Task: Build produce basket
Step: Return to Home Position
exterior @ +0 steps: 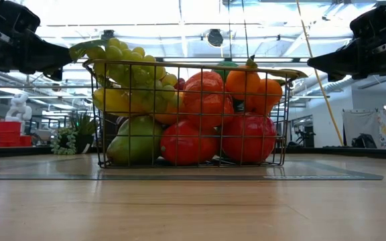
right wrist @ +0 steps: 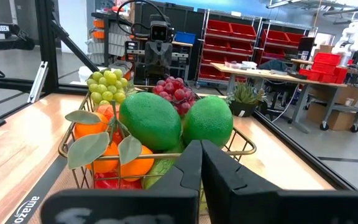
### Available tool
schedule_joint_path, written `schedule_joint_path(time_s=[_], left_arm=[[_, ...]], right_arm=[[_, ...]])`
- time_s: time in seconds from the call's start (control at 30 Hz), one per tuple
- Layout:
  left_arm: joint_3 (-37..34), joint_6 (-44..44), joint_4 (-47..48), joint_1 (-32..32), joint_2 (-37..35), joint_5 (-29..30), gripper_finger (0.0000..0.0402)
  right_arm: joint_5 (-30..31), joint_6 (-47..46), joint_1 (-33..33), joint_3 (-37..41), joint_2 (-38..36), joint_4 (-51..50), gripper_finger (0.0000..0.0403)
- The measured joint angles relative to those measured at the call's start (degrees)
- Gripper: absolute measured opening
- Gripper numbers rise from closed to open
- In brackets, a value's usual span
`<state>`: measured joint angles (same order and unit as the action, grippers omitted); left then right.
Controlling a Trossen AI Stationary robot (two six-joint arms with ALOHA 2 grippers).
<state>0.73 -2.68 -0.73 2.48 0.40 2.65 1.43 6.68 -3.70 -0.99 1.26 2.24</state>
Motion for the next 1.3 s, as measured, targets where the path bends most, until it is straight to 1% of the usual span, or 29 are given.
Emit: schedule_joint_path(time_s=[0.33, 0.67, 1.3], left_arm=[[0.00, -0.02, 0.00, 0.00, 0.00, 0.16, 0.0003], [0.00, -0.03, 0.00, 0.00, 0.00, 0.21, 0.0035], [-0.02, -0.04, 0.02, 0.00, 0.00, 0.25, 0.0037]], right_arm=[[-0.02, 0.01, 0.00, 0.00, 0.00, 0.00, 0.0000], [-0.01, 0.02, 0.00, 0.00, 0.00, 0.00, 0.0000], [-0.02, 0.00, 0.00, 0.00, 0.00, -0.02, 0.0000]])
